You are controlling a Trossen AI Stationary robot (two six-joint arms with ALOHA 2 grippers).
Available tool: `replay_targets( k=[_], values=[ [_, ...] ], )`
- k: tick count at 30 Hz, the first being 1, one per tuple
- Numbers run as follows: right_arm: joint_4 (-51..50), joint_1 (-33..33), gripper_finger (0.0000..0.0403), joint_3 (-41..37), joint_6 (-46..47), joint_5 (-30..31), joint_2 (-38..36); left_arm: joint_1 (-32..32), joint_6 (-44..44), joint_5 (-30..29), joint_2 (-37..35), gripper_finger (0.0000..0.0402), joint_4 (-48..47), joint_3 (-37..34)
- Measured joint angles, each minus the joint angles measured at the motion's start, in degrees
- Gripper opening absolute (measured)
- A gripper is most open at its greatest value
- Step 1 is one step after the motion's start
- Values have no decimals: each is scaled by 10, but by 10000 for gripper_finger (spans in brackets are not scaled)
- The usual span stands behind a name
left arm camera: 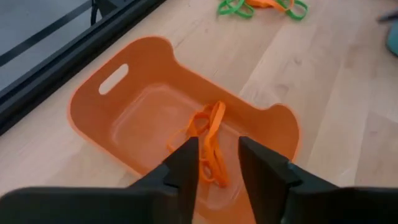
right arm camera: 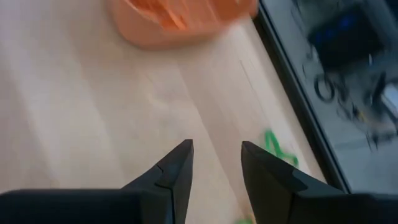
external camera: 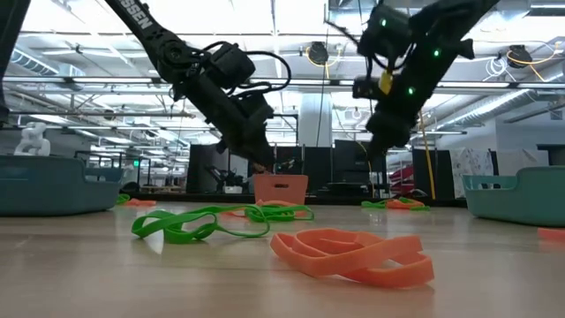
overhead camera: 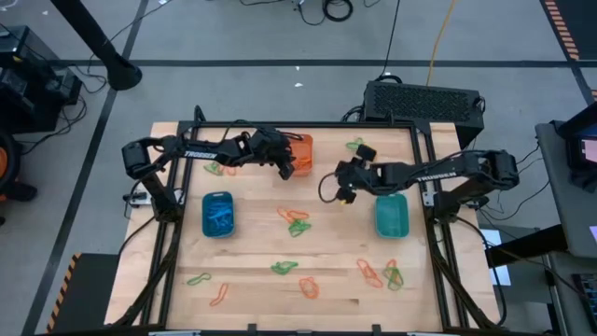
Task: Sort rubber bands into baskets
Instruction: Put the orange rubber band into the orange bin
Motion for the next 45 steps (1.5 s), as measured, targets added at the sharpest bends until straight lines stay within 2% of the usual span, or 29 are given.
replay_targets(
  k=[5,8,13,19,22,28,31,34,38,45],
  values=[
    [1,-61,128,-36,12,-6,-2,0,13,0,-26,141,-24,0],
    [43,-119,128,-63,20,-44,-5,0,29,0,-69,142,-58,0],
    [96,-208,128,-70,61,-75,-3,-3,31,7,-150,142,-106,0],
    [48,-305,128,-71,75,-138,-2,-37,15,29,-209,142,-142,-11],
    [43,-339,128,-71,68,-167,-2,-67,-1,29,-221,142,-111,-38],
    [43,-385,128,-71,44,-212,-1,-137,-19,31,-221,139,55,-118],
    [40,-399,128,-71,29,-223,-1,-156,-27,31,-227,139,108,-149],
    [42,-408,128,-71,24,-273,-1,-164,-33,30,-232,139,176,-178],
    [43,-408,128,-71,28,-258,-1,-166,-34,29,-239,139,221,-202],
    [39,-408,128,-70,52,-287,25,-166,-32,30,-240,138,249,-221]
  ],
)
